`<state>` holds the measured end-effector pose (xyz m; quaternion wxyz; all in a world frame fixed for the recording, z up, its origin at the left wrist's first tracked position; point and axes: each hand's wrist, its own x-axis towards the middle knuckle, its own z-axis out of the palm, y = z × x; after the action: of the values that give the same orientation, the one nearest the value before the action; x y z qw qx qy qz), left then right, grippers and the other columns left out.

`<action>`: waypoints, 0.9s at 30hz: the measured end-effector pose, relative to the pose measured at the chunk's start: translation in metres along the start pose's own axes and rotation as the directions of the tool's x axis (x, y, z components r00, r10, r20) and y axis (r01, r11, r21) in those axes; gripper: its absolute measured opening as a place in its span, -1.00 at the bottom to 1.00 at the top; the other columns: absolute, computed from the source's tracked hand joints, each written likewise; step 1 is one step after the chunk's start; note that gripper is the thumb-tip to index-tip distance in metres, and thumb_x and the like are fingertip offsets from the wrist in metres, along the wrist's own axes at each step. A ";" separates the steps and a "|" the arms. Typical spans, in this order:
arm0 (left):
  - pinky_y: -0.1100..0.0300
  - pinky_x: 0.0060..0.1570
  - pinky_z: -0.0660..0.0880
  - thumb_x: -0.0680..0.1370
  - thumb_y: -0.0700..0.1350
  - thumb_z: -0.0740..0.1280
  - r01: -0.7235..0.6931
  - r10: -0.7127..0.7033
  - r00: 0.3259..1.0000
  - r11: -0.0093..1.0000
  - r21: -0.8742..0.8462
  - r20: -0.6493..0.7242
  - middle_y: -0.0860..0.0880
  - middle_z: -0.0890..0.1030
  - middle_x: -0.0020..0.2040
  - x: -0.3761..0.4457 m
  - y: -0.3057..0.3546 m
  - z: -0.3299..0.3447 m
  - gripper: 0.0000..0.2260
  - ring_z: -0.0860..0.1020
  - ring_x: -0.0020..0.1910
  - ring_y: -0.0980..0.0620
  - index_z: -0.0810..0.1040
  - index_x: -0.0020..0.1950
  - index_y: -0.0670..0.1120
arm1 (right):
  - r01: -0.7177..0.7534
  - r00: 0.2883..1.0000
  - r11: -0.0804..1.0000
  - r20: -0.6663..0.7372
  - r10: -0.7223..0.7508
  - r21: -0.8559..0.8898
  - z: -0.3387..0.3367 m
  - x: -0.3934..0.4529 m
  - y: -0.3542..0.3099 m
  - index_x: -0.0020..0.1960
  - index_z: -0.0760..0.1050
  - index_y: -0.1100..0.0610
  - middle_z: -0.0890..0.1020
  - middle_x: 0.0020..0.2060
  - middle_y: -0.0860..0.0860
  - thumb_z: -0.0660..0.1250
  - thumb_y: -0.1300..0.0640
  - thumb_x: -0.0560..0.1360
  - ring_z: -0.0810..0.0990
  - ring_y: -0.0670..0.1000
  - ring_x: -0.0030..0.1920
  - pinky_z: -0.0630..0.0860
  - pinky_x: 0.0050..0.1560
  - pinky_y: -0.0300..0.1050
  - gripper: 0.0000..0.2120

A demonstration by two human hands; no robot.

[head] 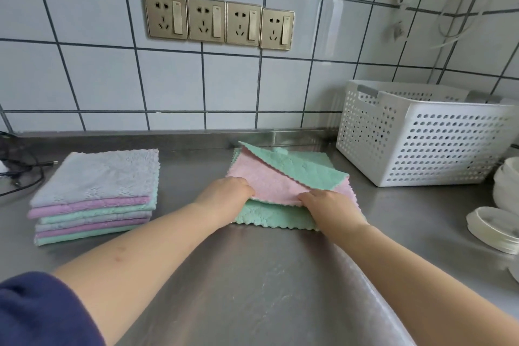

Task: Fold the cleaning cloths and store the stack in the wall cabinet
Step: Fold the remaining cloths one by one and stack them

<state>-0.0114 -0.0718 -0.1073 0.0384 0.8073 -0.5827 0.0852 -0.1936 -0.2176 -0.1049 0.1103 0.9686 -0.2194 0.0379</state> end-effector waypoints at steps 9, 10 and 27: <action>0.08 0.07 0.46 0.49 -0.41 0.11 0.075 -0.112 0.958 0.987 -0.144 -0.263 -0.05 0.56 0.24 0.009 -0.001 -0.056 -0.50 0.51 0.19 -0.11 0.51 0.30 0.02 | -0.214 0.931 0.968 -0.274 0.242 0.129 -0.051 0.009 0.026 0.24 0.42 0.05 0.59 -0.17 0.05 0.13 0.37 0.47 0.53 0.13 -0.24 0.33 -0.33 -0.12 -0.59; 0.08 0.06 0.46 0.51 -0.39 0.11 0.069 -0.115 0.951 0.984 -0.166 -0.287 -0.04 0.55 0.23 0.006 -0.001 -0.068 -0.52 0.51 0.19 -0.10 0.51 0.29 0.01 | -0.217 0.909 0.962 -0.324 0.261 0.167 -0.060 0.008 0.027 0.23 0.42 0.06 0.58 -0.18 0.05 0.11 0.35 0.49 0.51 0.13 -0.27 0.32 -0.34 -0.12 -0.62; 0.23 0.13 0.37 0.56 -0.24 0.10 -0.077 0.103 0.982 0.983 -0.164 0.156 0.04 0.54 0.23 -0.207 0.016 -0.072 -0.63 0.47 0.22 0.02 0.50 0.29 0.01 | 0.141 0.989 0.964 -0.083 -0.125 0.224 -0.053 -0.160 -0.065 0.05 0.52 0.02 0.61 -0.07 -0.06 0.13 0.14 0.50 0.57 0.07 -0.07 0.48 -0.13 -0.07 -0.77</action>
<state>-0.0965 0.1279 -0.0743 0.0502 0.7786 -0.6250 -0.0261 -0.3112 -0.0817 -0.0856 0.0077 0.9856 -0.1441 0.0884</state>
